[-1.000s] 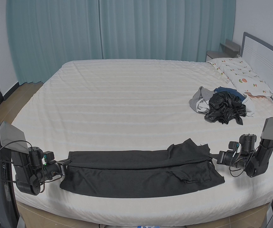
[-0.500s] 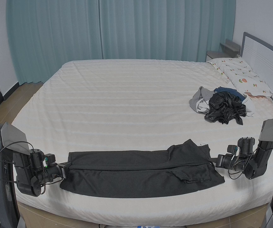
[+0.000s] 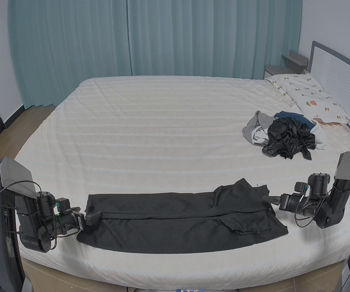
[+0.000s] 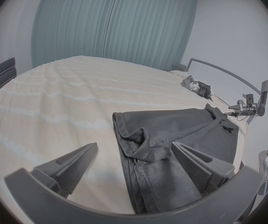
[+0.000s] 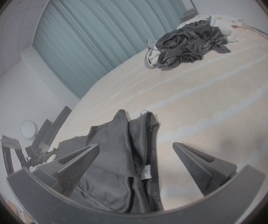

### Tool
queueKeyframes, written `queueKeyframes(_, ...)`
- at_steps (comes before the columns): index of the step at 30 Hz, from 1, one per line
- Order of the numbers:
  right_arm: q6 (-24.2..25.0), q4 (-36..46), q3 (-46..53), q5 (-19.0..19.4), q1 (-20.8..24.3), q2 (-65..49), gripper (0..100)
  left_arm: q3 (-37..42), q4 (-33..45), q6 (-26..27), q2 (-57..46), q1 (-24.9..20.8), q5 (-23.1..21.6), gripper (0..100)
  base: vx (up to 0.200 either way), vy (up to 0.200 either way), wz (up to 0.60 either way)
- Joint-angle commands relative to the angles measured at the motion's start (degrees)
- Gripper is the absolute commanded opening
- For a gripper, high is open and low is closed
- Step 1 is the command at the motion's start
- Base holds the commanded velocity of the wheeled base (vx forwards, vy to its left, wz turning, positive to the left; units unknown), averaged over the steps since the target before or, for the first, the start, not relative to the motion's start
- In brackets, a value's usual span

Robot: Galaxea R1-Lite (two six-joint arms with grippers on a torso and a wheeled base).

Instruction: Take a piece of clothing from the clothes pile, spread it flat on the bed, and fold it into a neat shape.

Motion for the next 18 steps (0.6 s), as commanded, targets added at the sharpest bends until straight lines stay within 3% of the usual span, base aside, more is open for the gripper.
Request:
queueKeyframes(1,4.04,-0.1,-0.31,0.12,-0.16,-3.54,100,1.02,-1.05,-0.31,-2.8,1.71,-2.14,100,0.0,0.0,0.0)
queueKeyframes(5,13.0,-0.28,-1.18,0.12,0.45,-5.47,100,0.41,-1.05,-4.97,-5.43,2.23,-2.58,100,0.0,0.0,0.0)
queueKeyframes(6,13.0,-0.28,-1.18,0.12,0.45,-5.47,100,0.41,-1.05,-4.97,-5.43,2.23,-2.58,100,0.0,0.0,0.0)
queueKeyframes(8,16.61,-0.98,-1.62,0.21,0.54,-4.33,100,-0.56,-1.05,-12.44,-8.25,2.15,-2.58,100,0.0,0.0,0.0)
queueKeyframes(15,19.86,-0.19,-6.02,1.71,1.24,-1.34,100,-6.45,5.72,-22.28,-8.86,-0.23,-1.44,100,0.0,0.0,0.0)
queueKeyframes(18,20.74,-0.02,-8.66,1.79,1.77,0.59,100,-11.54,13.37,-30.45,-9.74,-2.16,0.58,100,0.0,0.0,0.0)
